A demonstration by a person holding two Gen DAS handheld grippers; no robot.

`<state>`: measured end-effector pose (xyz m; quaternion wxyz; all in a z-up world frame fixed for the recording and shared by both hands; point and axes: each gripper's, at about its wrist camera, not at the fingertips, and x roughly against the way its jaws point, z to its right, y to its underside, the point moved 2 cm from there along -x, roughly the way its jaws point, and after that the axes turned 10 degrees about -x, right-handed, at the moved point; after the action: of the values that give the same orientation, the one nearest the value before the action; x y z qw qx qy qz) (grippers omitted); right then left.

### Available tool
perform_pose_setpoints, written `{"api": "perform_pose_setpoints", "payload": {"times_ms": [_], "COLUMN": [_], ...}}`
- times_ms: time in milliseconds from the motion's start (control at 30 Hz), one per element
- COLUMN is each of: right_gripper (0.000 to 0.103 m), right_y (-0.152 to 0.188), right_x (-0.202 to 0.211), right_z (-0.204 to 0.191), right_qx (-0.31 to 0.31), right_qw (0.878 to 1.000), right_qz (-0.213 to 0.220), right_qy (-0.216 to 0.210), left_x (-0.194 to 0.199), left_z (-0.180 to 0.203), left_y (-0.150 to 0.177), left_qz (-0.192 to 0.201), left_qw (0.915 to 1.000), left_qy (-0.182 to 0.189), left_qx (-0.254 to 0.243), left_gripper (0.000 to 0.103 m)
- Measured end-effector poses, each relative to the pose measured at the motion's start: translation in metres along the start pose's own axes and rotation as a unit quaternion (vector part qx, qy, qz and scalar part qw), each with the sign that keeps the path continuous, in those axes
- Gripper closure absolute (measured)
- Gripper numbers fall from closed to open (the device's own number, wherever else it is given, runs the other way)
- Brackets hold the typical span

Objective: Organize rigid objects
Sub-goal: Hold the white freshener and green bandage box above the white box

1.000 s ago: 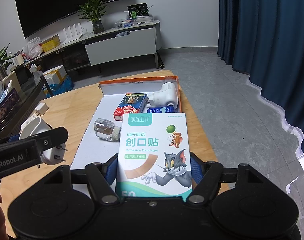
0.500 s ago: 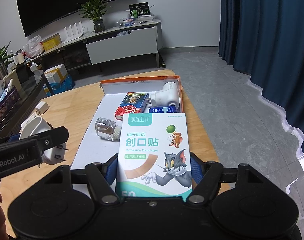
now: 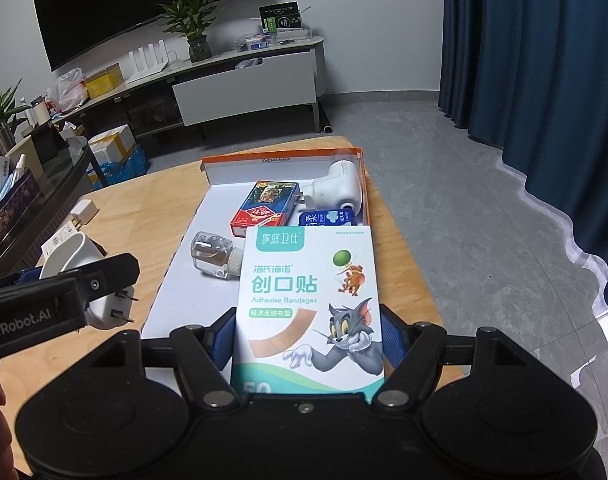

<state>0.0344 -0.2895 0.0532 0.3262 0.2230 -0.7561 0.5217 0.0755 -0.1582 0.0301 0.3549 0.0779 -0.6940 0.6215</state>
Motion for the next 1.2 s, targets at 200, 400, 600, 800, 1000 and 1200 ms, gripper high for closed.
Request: {"api": "perform_pose_setpoints", "payload": {"times_ms": [200,400,600,800,1000,1200], "right_gripper": [0.019,0.019,0.019,0.019,0.019,0.019], "right_y": [-0.0006,0.0004,0.0002,0.0009,0.0007,0.0026], "right_x": [-0.0008,-0.0013,-0.0012,-0.0021,-0.0017,-0.0033], "right_z": [0.0001,0.0003,0.0002,0.0003,0.0003,-0.0003], "right_qx": [0.001,0.002,0.002,0.003,0.004,0.005], "right_qw": [1.000,1.000,1.000,1.000,1.000,1.000], "right_qz": [-0.001,-0.002,-0.003,-0.003,-0.004,-0.005], "right_qy": [0.000,-0.001,-0.001,-0.001,-0.001,-0.001], "left_x": [-0.0003,-0.0004,-0.0016,-0.0015,-0.0025,-0.0025], "left_z": [0.0000,0.0000,-0.0006,-0.0008,-0.0004,-0.0003], "left_y": [-0.0001,0.0000,0.0016,0.0018,0.0028,0.0028], "left_qz": [0.000,-0.001,-0.002,-0.002,-0.003,-0.004], "left_qw": [1.0000,1.0000,1.0000,1.0000,1.0000,1.0000], "left_qy": [0.000,0.001,0.001,0.001,0.001,0.001], "left_qx": [0.001,0.002,0.003,0.004,0.004,0.005], "left_gripper": [0.033,0.033,0.033,0.033,0.033,0.033]}}
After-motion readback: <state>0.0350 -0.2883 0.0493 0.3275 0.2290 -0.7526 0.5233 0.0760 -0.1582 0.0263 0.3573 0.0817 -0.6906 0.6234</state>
